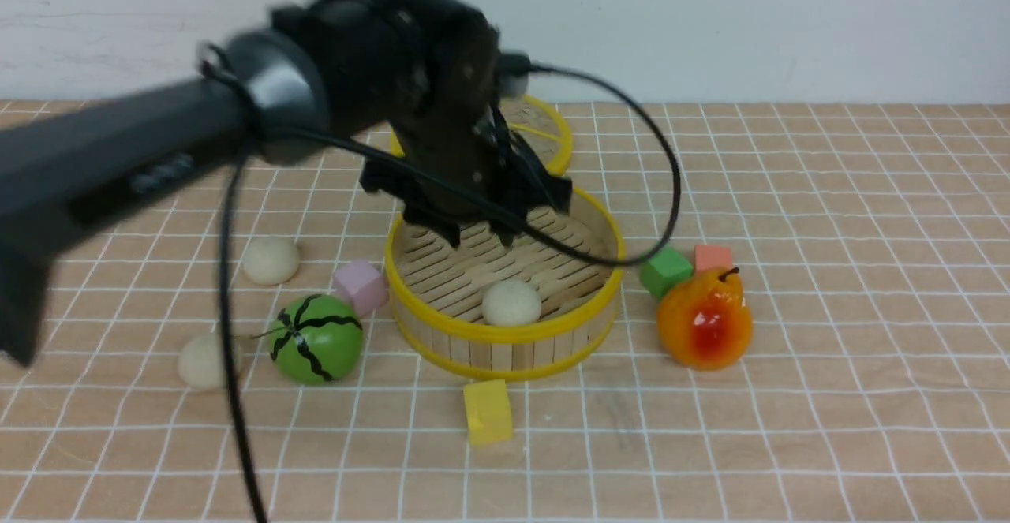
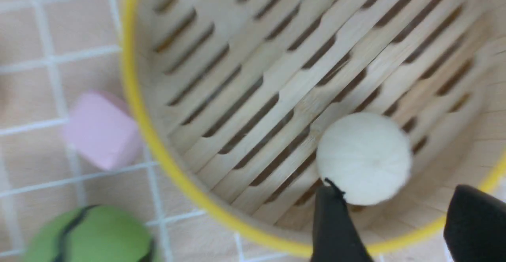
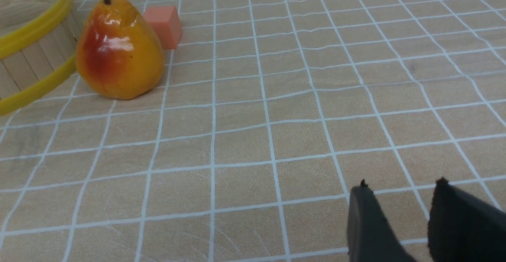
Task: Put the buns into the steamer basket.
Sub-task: Use the left arm to grab a steamed stuffed bun, then use the left arm to put the steamed stuffed bun into the steamer
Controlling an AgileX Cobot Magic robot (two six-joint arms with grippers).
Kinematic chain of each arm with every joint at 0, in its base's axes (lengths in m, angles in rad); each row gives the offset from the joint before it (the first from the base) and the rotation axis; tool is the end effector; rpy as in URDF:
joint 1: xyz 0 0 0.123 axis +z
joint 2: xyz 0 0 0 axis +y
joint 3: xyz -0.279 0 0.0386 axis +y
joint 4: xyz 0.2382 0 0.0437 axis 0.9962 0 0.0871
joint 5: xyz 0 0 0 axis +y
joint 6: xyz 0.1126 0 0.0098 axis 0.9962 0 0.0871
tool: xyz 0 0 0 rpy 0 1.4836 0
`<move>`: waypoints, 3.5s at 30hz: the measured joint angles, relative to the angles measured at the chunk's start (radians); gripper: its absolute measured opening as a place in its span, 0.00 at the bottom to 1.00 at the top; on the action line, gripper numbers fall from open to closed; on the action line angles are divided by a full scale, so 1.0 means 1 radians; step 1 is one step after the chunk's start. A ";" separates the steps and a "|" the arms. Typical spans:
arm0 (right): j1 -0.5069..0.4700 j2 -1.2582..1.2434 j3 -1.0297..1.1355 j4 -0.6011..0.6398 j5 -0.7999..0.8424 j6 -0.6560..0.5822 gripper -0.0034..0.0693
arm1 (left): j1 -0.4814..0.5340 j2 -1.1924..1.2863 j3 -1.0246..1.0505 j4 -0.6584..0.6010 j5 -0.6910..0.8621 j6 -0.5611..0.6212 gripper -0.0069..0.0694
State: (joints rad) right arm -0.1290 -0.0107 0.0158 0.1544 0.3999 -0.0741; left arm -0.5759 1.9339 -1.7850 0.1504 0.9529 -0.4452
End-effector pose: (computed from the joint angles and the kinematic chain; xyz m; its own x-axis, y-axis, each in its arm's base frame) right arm 0.0667 -0.0018 0.1663 -0.3002 0.1076 -0.9478 0.0926 0.9922 0.0833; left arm 0.3740 -0.2264 0.2830 -0.8351 0.1280 -0.5350 0.2067 0.9743 -0.0896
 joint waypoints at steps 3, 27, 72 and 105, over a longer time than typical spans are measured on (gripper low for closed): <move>0.000 0.000 0.000 0.000 0.000 0.000 0.38 | 0.071 -0.116 0.000 -0.012 0.081 0.046 0.54; 0.000 0.000 0.000 0.000 0.000 0.000 0.38 | 0.559 -0.174 0.473 -0.302 -0.158 0.195 0.45; 0.000 0.000 0.001 0.000 -0.003 0.000 0.38 | 0.505 -0.178 0.352 -0.196 0.010 0.133 0.07; 0.000 0.000 0.001 0.000 -0.005 0.000 0.38 | -0.034 0.460 -0.479 -0.082 0.048 0.067 0.11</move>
State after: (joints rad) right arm -0.1290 -0.0107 0.0169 0.1544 0.3954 -0.0741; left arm -0.6101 2.3935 -2.2640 0.0688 1.0008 -0.3781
